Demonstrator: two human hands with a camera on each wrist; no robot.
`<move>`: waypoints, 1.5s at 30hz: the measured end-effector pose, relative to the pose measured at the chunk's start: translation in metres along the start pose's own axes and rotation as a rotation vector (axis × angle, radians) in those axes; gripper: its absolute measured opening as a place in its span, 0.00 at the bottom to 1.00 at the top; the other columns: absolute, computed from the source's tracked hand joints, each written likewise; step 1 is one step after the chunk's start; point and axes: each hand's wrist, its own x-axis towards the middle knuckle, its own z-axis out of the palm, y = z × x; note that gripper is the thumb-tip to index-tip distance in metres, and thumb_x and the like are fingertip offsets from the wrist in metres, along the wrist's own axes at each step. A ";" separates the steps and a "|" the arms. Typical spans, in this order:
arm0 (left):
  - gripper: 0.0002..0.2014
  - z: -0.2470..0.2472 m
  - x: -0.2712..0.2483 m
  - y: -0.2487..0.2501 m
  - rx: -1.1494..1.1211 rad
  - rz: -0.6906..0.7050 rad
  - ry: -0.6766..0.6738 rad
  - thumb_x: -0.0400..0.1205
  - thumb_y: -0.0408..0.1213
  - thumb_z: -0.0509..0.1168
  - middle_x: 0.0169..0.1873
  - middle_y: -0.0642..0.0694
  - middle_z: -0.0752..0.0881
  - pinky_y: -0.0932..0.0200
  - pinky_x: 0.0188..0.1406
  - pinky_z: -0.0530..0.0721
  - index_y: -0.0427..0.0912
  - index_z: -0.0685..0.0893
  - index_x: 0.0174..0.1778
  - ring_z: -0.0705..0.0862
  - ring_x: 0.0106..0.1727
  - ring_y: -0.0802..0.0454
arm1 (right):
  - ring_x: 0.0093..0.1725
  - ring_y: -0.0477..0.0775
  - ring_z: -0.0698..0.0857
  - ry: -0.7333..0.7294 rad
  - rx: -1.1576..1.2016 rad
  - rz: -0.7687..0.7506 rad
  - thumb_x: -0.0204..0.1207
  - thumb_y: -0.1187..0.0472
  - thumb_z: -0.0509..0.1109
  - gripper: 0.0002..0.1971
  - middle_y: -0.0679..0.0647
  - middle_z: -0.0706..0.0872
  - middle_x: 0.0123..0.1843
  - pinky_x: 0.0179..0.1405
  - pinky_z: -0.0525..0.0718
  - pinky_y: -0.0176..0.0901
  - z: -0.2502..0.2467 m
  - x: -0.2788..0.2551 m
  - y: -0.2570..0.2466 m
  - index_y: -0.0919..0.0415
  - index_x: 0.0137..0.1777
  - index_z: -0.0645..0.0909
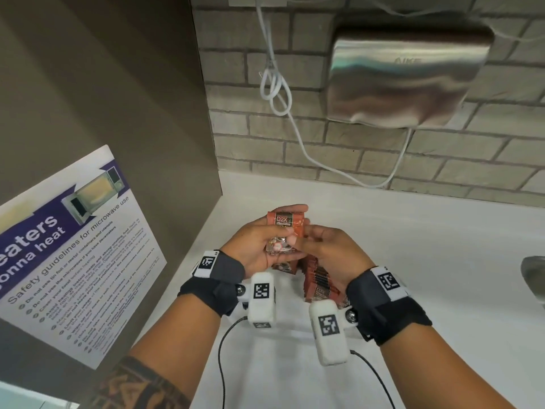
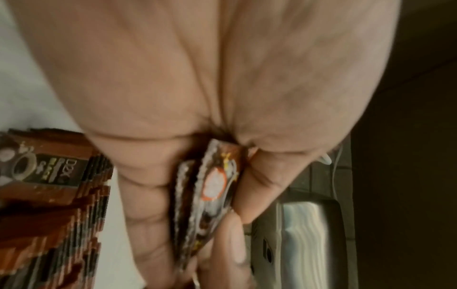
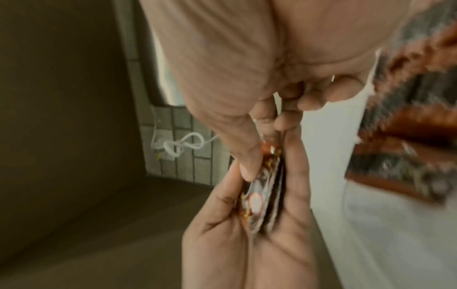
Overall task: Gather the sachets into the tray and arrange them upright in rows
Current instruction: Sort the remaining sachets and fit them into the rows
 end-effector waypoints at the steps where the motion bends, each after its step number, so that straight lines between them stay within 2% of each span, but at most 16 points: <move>1: 0.25 -0.002 -0.001 0.000 0.012 -0.002 0.014 0.82 0.26 0.65 0.71 0.32 0.82 0.39 0.63 0.86 0.42 0.78 0.77 0.83 0.67 0.36 | 0.53 0.58 0.89 0.060 -0.137 -0.032 0.75 0.56 0.79 0.15 0.57 0.90 0.54 0.53 0.86 0.48 -0.002 0.000 -0.003 0.56 0.60 0.87; 2: 0.24 -0.003 -0.003 0.001 0.030 -0.001 0.031 0.83 0.25 0.64 0.67 0.32 0.84 0.39 0.64 0.86 0.41 0.79 0.76 0.84 0.64 0.36 | 0.50 0.52 0.87 0.148 -0.293 -0.079 0.75 0.54 0.79 0.15 0.52 0.87 0.53 0.48 0.83 0.41 -0.005 0.000 -0.006 0.52 0.60 0.85; 4: 0.21 -0.004 -0.006 0.000 0.117 0.012 0.055 0.85 0.24 0.63 0.56 0.38 0.87 0.41 0.62 0.88 0.40 0.79 0.75 0.87 0.56 0.40 | 0.46 0.46 0.84 0.257 -0.498 -0.221 0.76 0.51 0.77 0.12 0.47 0.84 0.51 0.45 0.79 0.36 -0.010 0.003 -0.016 0.46 0.57 0.84; 7: 0.20 -0.002 -0.007 -0.003 0.277 0.049 0.071 0.83 0.30 0.68 0.47 0.47 0.87 0.43 0.55 0.90 0.43 0.78 0.71 0.88 0.48 0.49 | 0.43 0.44 0.85 0.138 -0.619 -0.330 0.75 0.56 0.77 0.06 0.44 0.87 0.46 0.46 0.81 0.32 -0.011 0.009 -0.031 0.45 0.50 0.87; 10: 0.18 -0.001 -0.009 -0.003 0.361 0.066 0.097 0.82 0.30 0.70 0.49 0.47 0.87 0.48 0.46 0.89 0.46 0.78 0.67 0.87 0.49 0.47 | 0.37 0.39 0.84 0.047 -0.716 -0.309 0.74 0.60 0.78 0.05 0.45 0.90 0.40 0.44 0.82 0.33 -0.010 0.013 -0.043 0.49 0.45 0.88; 14: 0.24 -0.009 -0.014 -0.002 0.385 0.046 0.037 0.79 0.24 0.74 0.49 0.45 0.87 0.52 0.45 0.89 0.46 0.80 0.68 0.87 0.49 0.48 | 0.35 0.35 0.84 0.036 -0.699 -0.289 0.74 0.59 0.79 0.04 0.45 0.90 0.38 0.40 0.78 0.30 -0.013 0.018 -0.050 0.49 0.42 0.88; 17: 0.22 -0.014 -0.013 -0.003 0.507 0.070 0.096 0.79 0.23 0.74 0.45 0.47 0.89 0.50 0.43 0.89 0.39 0.81 0.68 0.89 0.48 0.47 | 0.35 0.33 0.83 0.021 -0.735 -0.285 0.75 0.58 0.78 0.03 0.43 0.89 0.37 0.36 0.75 0.24 -0.012 0.018 -0.054 0.50 0.43 0.88; 20: 0.21 -0.016 -0.012 -0.006 0.559 0.100 0.162 0.78 0.25 0.75 0.44 0.46 0.90 0.50 0.42 0.90 0.40 0.83 0.66 0.90 0.46 0.46 | 0.37 0.37 0.82 0.007 -0.783 -0.284 0.75 0.59 0.79 0.02 0.44 0.88 0.39 0.35 0.75 0.19 -0.009 0.020 -0.059 0.52 0.44 0.89; 25: 0.19 -0.023 -0.009 -0.010 0.612 0.088 0.222 0.78 0.26 0.76 0.50 0.39 0.91 0.44 0.46 0.91 0.40 0.84 0.65 0.91 0.49 0.43 | 0.37 0.40 0.82 0.002 -0.876 -0.276 0.74 0.61 0.78 0.03 0.45 0.88 0.39 0.35 0.76 0.23 -0.004 0.026 -0.058 0.52 0.43 0.88; 28: 0.14 -0.035 -0.010 -0.012 0.725 -0.025 0.281 0.80 0.30 0.75 0.46 0.39 0.90 0.44 0.49 0.92 0.42 0.83 0.60 0.89 0.46 0.45 | 0.38 0.40 0.83 0.018 -0.929 -0.245 0.74 0.61 0.78 0.02 0.44 0.88 0.38 0.40 0.78 0.32 -0.004 0.034 -0.053 0.52 0.43 0.89; 30: 0.09 -0.044 -0.014 -0.014 0.881 -0.215 0.360 0.82 0.33 0.72 0.41 0.41 0.87 0.46 0.47 0.91 0.42 0.82 0.56 0.86 0.40 0.47 | 0.40 0.38 0.82 0.015 -0.972 -0.198 0.74 0.60 0.77 0.02 0.43 0.88 0.40 0.39 0.76 0.32 -0.004 0.039 -0.047 0.53 0.44 0.90; 33: 0.11 -0.048 -0.014 -0.015 1.218 -0.422 0.396 0.83 0.34 0.64 0.51 0.35 0.88 0.48 0.47 0.91 0.34 0.83 0.59 0.89 0.48 0.40 | 0.44 0.41 0.80 -0.010 -1.061 -0.108 0.75 0.57 0.77 0.02 0.38 0.82 0.40 0.36 0.71 0.31 -0.004 0.049 -0.034 0.53 0.46 0.91; 35: 0.14 -0.044 -0.010 -0.018 1.328 -0.439 0.345 0.84 0.35 0.60 0.55 0.34 0.87 0.54 0.43 0.87 0.32 0.84 0.61 0.88 0.54 0.38 | 0.49 0.46 0.82 -0.017 -1.109 -0.026 0.75 0.55 0.77 0.01 0.38 0.82 0.40 0.40 0.74 0.35 -0.001 0.057 -0.022 0.50 0.43 0.90; 38: 0.15 -0.037 0.000 -0.027 1.365 -0.480 0.201 0.85 0.36 0.59 0.58 0.36 0.87 0.60 0.37 0.81 0.34 0.84 0.64 0.87 0.52 0.41 | 0.55 0.52 0.85 -0.028 -1.186 0.139 0.71 0.51 0.79 0.05 0.45 0.88 0.47 0.54 0.84 0.43 0.006 0.075 -0.003 0.50 0.44 0.91; 41: 0.15 -0.031 0.013 -0.039 1.408 -0.581 0.091 0.84 0.34 0.60 0.51 0.36 0.86 0.61 0.33 0.78 0.33 0.82 0.63 0.82 0.45 0.44 | 0.59 0.57 0.84 -0.030 -1.246 0.230 0.68 0.47 0.78 0.15 0.51 0.89 0.53 0.62 0.85 0.52 0.012 0.088 0.014 0.53 0.51 0.90; 45: 0.15 -0.029 0.027 -0.048 1.441 -0.670 0.075 0.83 0.33 0.60 0.42 0.39 0.82 0.62 0.30 0.77 0.33 0.82 0.64 0.80 0.36 0.45 | 0.60 0.57 0.82 -0.032 -1.323 0.266 0.71 0.53 0.74 0.11 0.51 0.88 0.53 0.62 0.85 0.50 0.013 0.095 0.026 0.52 0.52 0.90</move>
